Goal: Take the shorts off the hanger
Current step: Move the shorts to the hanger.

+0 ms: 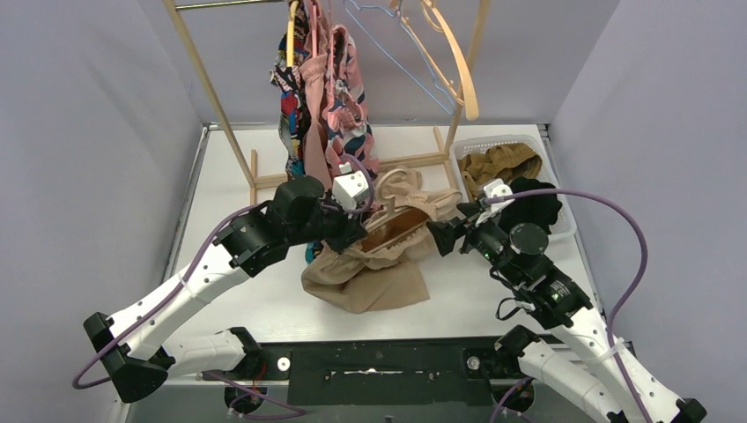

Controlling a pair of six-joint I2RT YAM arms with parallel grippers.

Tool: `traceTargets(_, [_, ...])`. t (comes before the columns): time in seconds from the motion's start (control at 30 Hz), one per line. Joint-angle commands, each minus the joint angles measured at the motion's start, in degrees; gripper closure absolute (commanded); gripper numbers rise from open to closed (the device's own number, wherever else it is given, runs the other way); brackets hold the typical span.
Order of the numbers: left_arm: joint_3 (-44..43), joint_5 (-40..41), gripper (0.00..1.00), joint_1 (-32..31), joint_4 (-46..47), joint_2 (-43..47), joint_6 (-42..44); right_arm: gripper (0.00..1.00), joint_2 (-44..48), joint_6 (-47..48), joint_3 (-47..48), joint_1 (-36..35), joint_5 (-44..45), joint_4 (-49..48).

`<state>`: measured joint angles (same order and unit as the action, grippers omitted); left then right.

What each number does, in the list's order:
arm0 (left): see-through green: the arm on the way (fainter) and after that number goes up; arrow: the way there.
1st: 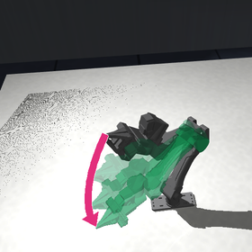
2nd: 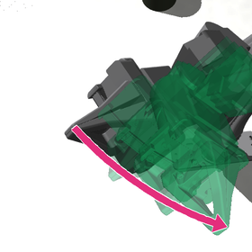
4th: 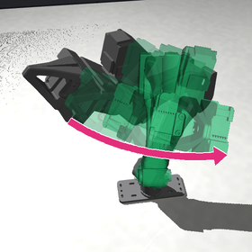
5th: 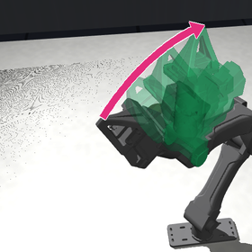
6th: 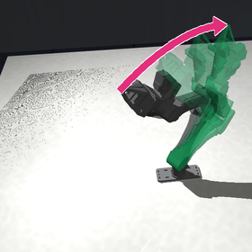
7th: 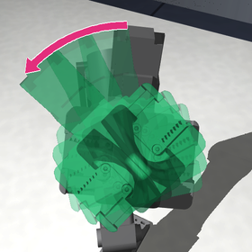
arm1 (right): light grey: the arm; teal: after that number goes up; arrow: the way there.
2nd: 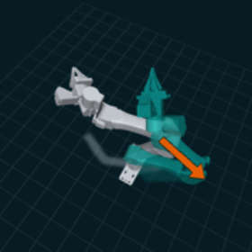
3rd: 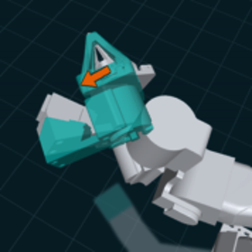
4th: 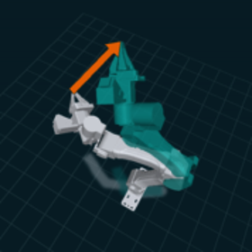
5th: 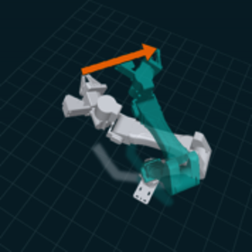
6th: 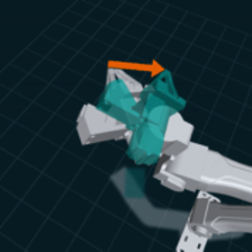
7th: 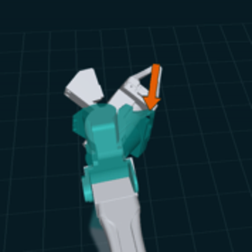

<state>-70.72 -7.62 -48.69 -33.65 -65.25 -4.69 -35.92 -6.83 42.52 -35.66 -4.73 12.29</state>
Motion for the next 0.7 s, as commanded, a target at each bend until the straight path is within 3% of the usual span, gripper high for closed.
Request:
traceTargets(0.0, [-0.10,-5.51,1.00,0.26,1.06,1.43,3.48,0.22,-3.97,-0.15,2.30,0.28,-1.33,-1.69])
traceTargets(0.23, [1.63,-10.72,1.00,0.29,-1.28,1.77,4.59,0.23,-6.97,9.29,-3.09,0.03,-13.97,-8.59])
traceTargets(0.5, [2.69,-14.55,1.00,0.26,-3.54,2.35,5.62,0.24,-10.21,20.48,-6.82,-3.83,-14.67,-7.44])
traceTargets(0.6, [3.71,-15.46,1.00,0.34,-1.87,3.27,5.39,0.35,-11.81,21.94,-6.17,-7.18,-9.92,-8.12])
traceTargets(0.67, [3.68,-15.34,1.00,0.35,-2.00,3.00,5.48,0.53,-11.78,22.10,-6.34,-8.07,-7.93,-10.39])
